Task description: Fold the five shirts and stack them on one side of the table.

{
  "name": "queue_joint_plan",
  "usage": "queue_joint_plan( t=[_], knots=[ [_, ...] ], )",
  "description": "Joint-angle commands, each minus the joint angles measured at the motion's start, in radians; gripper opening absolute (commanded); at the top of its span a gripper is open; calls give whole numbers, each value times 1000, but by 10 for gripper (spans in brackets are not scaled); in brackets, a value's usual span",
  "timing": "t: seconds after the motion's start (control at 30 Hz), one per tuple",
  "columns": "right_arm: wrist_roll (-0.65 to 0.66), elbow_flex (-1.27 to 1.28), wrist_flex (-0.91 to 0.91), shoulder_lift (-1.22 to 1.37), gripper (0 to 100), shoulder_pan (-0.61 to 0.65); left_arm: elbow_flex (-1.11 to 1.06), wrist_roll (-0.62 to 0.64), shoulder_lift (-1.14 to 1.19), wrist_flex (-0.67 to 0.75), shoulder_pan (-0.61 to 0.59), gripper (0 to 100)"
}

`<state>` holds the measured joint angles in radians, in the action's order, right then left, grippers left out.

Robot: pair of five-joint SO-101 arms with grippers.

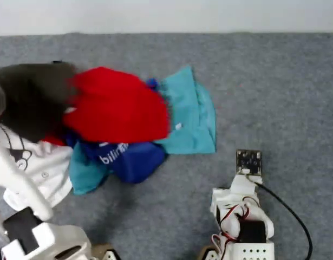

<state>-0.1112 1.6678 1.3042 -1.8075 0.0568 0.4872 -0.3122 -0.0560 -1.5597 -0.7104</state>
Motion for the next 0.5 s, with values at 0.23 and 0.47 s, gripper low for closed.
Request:
queue_joint_plan(
  t=[0.23, 0.47],
  knots=[
    [-8, 15, 2, -7, 9, -1, 53, -8, -58, 181, -331, 13],
    [-8, 15, 2, -7, 9, -1, 54, -12, -64, 204, -390, 16]
  ],
)
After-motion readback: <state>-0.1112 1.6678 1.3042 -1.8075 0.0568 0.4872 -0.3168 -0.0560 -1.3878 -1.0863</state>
